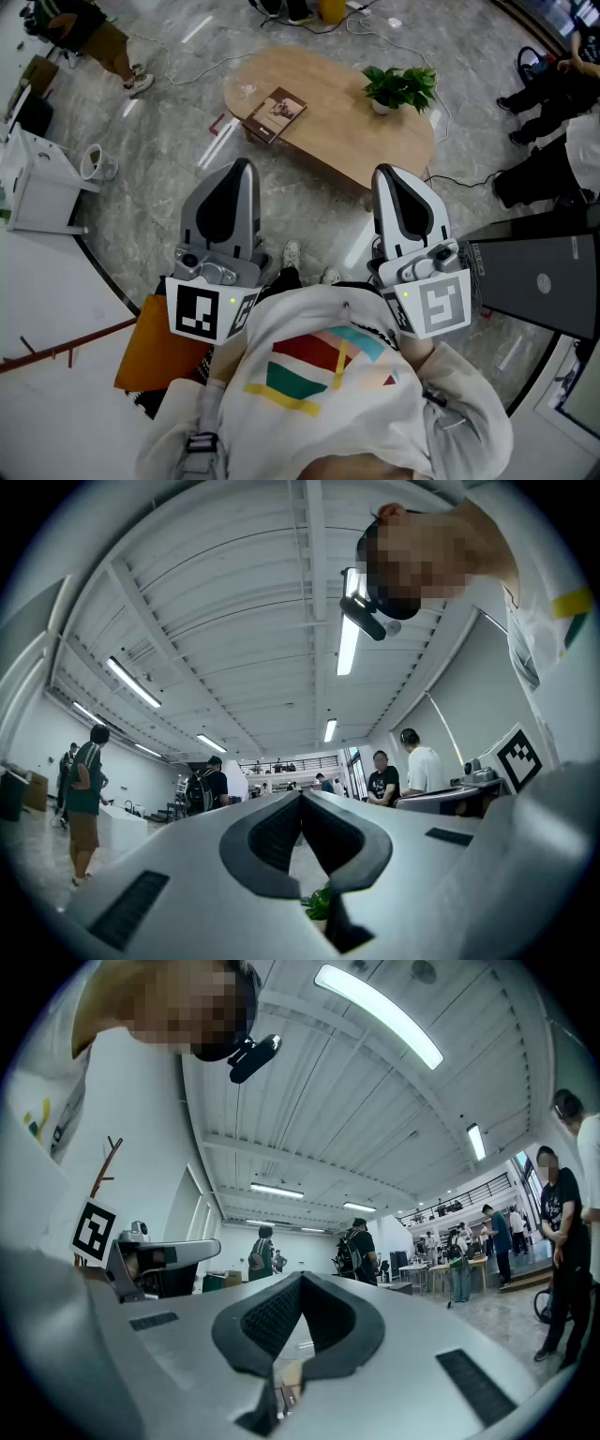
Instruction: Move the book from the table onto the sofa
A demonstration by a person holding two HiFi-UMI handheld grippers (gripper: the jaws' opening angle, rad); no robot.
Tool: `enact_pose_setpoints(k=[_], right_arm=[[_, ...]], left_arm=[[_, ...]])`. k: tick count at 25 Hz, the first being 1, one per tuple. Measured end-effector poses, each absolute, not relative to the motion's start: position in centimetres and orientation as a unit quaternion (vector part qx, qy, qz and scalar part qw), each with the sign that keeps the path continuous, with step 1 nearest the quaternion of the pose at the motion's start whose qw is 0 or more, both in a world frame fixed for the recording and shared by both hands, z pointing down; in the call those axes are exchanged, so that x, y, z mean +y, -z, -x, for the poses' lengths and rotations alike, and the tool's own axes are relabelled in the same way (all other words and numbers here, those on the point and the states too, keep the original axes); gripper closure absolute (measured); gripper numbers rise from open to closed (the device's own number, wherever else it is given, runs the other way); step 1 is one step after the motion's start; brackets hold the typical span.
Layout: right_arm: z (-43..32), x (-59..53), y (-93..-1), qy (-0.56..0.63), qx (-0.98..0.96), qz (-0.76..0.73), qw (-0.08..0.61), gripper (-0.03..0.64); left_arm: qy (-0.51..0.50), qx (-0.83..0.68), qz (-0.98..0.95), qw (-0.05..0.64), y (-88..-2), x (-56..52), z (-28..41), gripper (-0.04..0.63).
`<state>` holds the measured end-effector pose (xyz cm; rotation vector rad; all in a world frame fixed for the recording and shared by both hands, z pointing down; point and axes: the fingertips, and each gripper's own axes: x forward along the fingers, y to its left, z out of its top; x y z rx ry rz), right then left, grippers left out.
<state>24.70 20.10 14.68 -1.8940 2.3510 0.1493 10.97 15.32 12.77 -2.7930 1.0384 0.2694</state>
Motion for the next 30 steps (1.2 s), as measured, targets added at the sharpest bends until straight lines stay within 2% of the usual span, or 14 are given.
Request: enact_pose_setpoints(k=[10,22,30], right_arm=[[-26.8,20.1,-15.1,-0.049,0.769,0.636,0.04,0.606],[-26.2,20.9,-15.8,-0.033,0.791,0.607,0.067,0.606],[-26.3,19.4,-16.3,-0.034,0.792,0.606,0.062,0.606]], left_arm=[[-0.074,0.347,0.931,0.088,-12.7,14.6,-12.7,0.589],[-0.061,0.386,0.915,0.097,-13.1,15.5,-10.8,0.588],[-0.074,0.387,0.914,0.097,-13.7,12.9,-10.5,0.589]])
